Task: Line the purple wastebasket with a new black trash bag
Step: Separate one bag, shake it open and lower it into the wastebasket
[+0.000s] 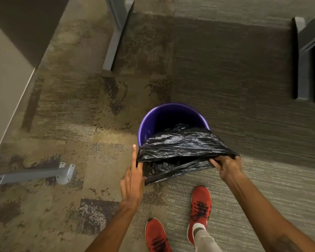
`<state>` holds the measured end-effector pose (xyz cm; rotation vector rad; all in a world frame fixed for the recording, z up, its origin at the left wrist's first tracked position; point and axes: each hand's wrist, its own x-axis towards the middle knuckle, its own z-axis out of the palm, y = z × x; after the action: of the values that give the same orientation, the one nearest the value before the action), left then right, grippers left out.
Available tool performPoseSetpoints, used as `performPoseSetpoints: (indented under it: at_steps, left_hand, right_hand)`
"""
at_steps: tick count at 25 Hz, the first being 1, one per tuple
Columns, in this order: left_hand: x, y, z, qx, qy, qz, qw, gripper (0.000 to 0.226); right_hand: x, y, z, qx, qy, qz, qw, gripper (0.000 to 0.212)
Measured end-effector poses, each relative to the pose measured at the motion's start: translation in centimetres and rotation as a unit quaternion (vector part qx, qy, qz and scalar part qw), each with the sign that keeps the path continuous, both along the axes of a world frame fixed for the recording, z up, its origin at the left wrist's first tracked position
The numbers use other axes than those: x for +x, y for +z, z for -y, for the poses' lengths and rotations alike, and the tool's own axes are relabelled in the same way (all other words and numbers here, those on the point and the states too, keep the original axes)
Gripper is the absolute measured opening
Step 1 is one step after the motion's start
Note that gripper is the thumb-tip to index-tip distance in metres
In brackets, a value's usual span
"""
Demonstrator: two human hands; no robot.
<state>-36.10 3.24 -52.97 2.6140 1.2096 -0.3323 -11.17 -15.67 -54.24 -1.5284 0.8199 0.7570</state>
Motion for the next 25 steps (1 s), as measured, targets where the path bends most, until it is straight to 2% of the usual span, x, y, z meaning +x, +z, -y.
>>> performPoseSetpoints:
  at_steps: [2,4,7,10,14,17,21,25]
  left_hand:
    - [-0.2,-0.3,0.4,-0.012,0.007,-0.006,1.000,0.115]
    - [-0.2,-0.5,0.1,-0.014,0.017,-0.005,1.000,0.109]
    - [0.3,-1.0,-0.9,-0.013,0.020,-0.023,0.999,0.093]
    - [1.0,-2.0,-2.0,-0.004,0.030,-0.035,0.999,0.091]
    - [2.7,-3.4,-3.7,0.002,0.040,-0.013,0.999,0.110]
    - [3.1,-4.1,-3.8,0.009,0.031,-0.019,0.999,0.102]
    - [1.9,-5.0,-3.0,0.002,0.003,-0.029,1.000,0.128]
    - [1.0,-5.5,-3.1,-0.003,-0.002,-0.018,1.000,0.119]
  right_hand:
    - [-1.0,-0.9,-0.1,-0.030,-0.041,0.043,0.998,0.037]
    - [-2.1,-1.5,-0.4,-0.070,-0.068,0.080,0.992,0.031]
    - [-3.2,-2.4,-0.6,-0.093,-0.005,0.108,0.990,0.035]
    - [-3.4,-3.0,-0.9,-0.052,0.029,0.131,0.990,0.038]
    - [-2.7,-3.7,-2.2,0.012,0.017,0.125,0.992,0.038]
    - [-2.2,-4.0,-2.3,0.013,0.030,0.103,0.994,0.029]
    - [-1.3,-4.6,-1.8,-0.004,0.026,0.076,0.997,0.028]
    - [-0.5,-4.3,-1.3,-0.018,0.036,0.069,0.997,0.032]
